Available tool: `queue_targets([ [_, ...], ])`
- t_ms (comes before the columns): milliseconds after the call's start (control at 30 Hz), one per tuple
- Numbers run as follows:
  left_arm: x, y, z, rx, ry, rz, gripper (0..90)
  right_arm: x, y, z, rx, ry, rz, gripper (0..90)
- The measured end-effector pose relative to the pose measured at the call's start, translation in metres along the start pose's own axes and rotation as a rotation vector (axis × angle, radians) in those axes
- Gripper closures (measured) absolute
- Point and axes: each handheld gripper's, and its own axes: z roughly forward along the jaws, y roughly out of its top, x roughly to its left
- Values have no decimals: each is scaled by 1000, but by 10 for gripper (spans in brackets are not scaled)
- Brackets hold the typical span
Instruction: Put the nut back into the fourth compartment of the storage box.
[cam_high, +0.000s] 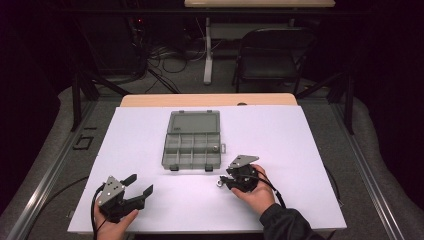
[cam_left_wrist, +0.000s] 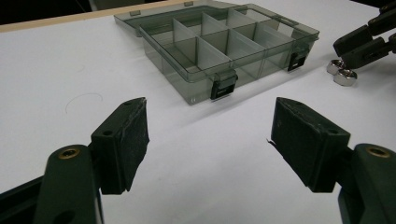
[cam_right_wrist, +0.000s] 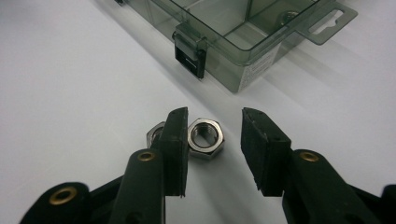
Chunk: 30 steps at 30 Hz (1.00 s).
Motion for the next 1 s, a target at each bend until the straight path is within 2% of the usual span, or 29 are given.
queue_targets([
  [67, 0, 0, 0, 1, 0, 0, 274, 0, 0, 1, -1, 6, 1, 628],
  [100, 0, 0, 0, -2, 1, 1, 274, 0, -1, 4, -42, 6, 13, 633],
  [233, 0, 0, 0, -1, 0, 2, 273, -1, -1, 7, -32, 18, 23, 657],
  [267, 0, 0, 0, -1, 1, 2, 273, 0, -1, 9, -51, 17, 21, 664],
  [300, 0, 0, 0, -1, 0, 2, 273, 0, -1, 7, -13, 18, 19, 670],
  [367, 0, 0, 1, -1, 1, 2, 273, 0, -1, 10, -31, 15, 16, 675],
  [667, 0, 0, 1, 0, 1, 3, 273, 1, -1, 12, -8, 10, 10, 696],
  [733, 0, 0, 1, 1, 3, 3, 273, 1, -1, 13, -22, 13, 11, 696],
  [1000, 0, 0, 1, 0, 1, 3, 274, 1, 0, 11, -16, 11, 3, 699],
])
